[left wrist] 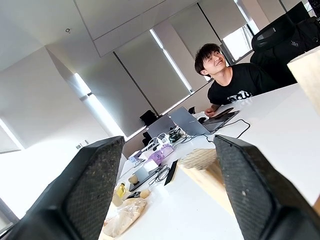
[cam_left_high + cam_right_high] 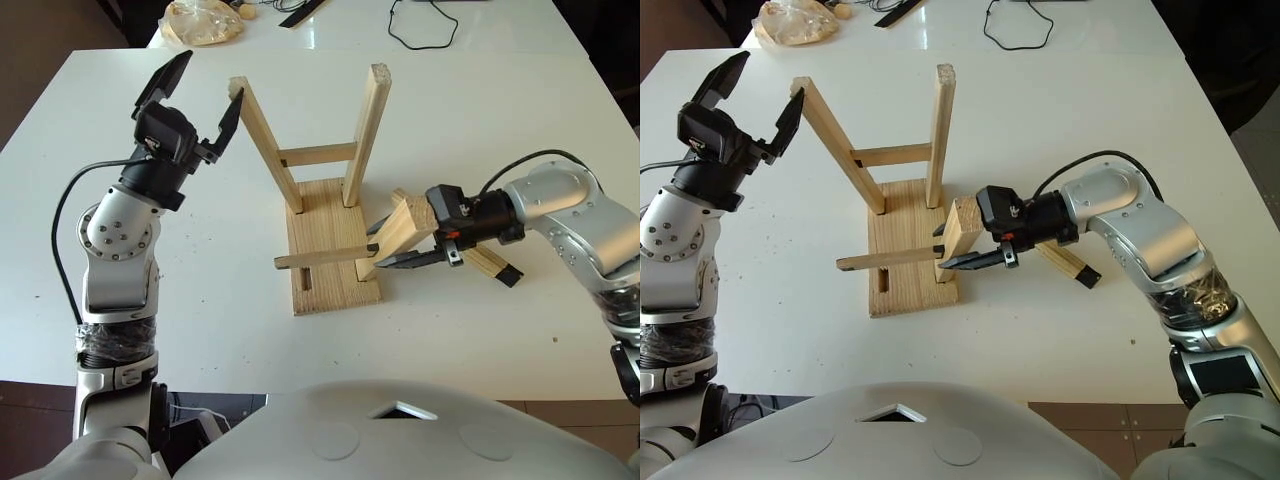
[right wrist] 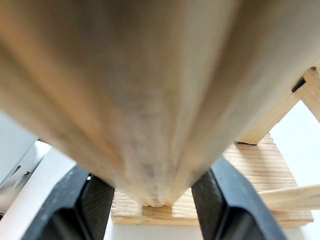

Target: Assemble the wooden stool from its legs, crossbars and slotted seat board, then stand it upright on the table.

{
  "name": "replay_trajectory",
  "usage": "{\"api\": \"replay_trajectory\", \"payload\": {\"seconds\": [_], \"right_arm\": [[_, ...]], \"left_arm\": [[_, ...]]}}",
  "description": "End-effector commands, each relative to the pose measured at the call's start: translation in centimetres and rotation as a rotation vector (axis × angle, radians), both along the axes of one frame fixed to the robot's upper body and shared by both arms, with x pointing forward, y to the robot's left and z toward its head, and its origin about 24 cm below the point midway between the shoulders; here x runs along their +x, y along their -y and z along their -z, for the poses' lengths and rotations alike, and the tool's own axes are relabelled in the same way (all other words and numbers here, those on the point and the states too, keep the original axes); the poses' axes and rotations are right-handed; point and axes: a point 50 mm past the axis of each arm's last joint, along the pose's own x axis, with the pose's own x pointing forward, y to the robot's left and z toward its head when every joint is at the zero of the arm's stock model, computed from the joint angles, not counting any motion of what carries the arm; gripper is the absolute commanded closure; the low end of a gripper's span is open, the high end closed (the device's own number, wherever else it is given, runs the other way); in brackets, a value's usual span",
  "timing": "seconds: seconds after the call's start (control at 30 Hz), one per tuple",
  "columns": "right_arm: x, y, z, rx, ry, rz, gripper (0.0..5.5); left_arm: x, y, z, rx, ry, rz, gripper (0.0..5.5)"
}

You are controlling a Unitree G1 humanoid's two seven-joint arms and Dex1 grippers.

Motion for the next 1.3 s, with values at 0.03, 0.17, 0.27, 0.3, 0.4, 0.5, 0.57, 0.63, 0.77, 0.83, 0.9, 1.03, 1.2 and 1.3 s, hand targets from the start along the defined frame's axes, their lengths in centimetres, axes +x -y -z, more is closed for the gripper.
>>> {"api": "replay_trajectory", "payload": {"seconds": [0.03,0.17,0.27,0.3,0.4,0.5,0.57,0.63,0.77,0.83,0.9,1.03,1.2,1.3], "right_arm": [[-1.4,2.2,5.9,-0.28,-0.146,0.064,3.49],[-1.8,1.7,5.5,-0.211,-0.14,0.084,3.49],[-1.2,1.0,4.3,-0.099,-0.058,0.134,3.13],[-1.0,1.0,4.1,-0.082,-0.031,0.148,3.05],[-1.0,1.2,3.3,-0.059,0.008,0.154,2.57],[-1.1,1.8,3.1,-0.095,0.055,0.139,2.24],[-1.3,3.0,3.1,-0.163,0.084,0.131,2.24],[-1.6,4.9,3.1,-0.243,0.102,0.136,2.24],[-2.3,9.3,2.9,-0.361,0.091,0.205,2.24],[-1.7,11.6,2.3,-0.367,0.097,0.313,2.24],[-0.6,13.4,1.8,-0.353,0.121,0.431,2.24],[0.6,15.6,1.9,-0.366,0.152,0.565,2.24],[-1.0,15.6,3.3,-0.34,-0.013,0.528,2.24],[-1.5,15.6,3.7,-0.332,-0.079,0.529,2.24]], "left_arm": [[0.0,-0.2,0.2,0.007,-0.019,-0.015,2.2],[-0.1,-0.3,0.3,0.01,-0.023,-0.02,2.2],[-0.1,-0.4,0.3,0.014,-0.024,-0.025,2.2],[0.0,-0.4,0.3,0.015,-0.024,-0.027,2.2],[0.0,-0.5,0.1,0.016,-0.02,-0.029,2.2],[0.0,-0.6,0.1,0.014,-0.02,-0.035,2.2],[-0.1,-0.7,0.1,0.012,-0.019,-0.042,2.2],[-0.2,-0.8,0.0,0.009,-0.015,-0.049,2.2],[-0.7,-1.2,-0.2,-0.01,-0.006,-0.075,2.2],[-0.9,-1.5,-0.2,-0.014,-0.005,-0.092,2.2],[-1.1,-1.7,-0.1,-0.016,-0.006,-0.107,2.2],[-1.2,-1.6,0.1,-0.014,-0.008,-0.107,2.2],[-0.8,-1.4,-0.1,-0.01,-0.003,-0.1,2.2],[-0.9,-1.4,0.0,-0.011,-0.005,-0.105,2.2]]}}
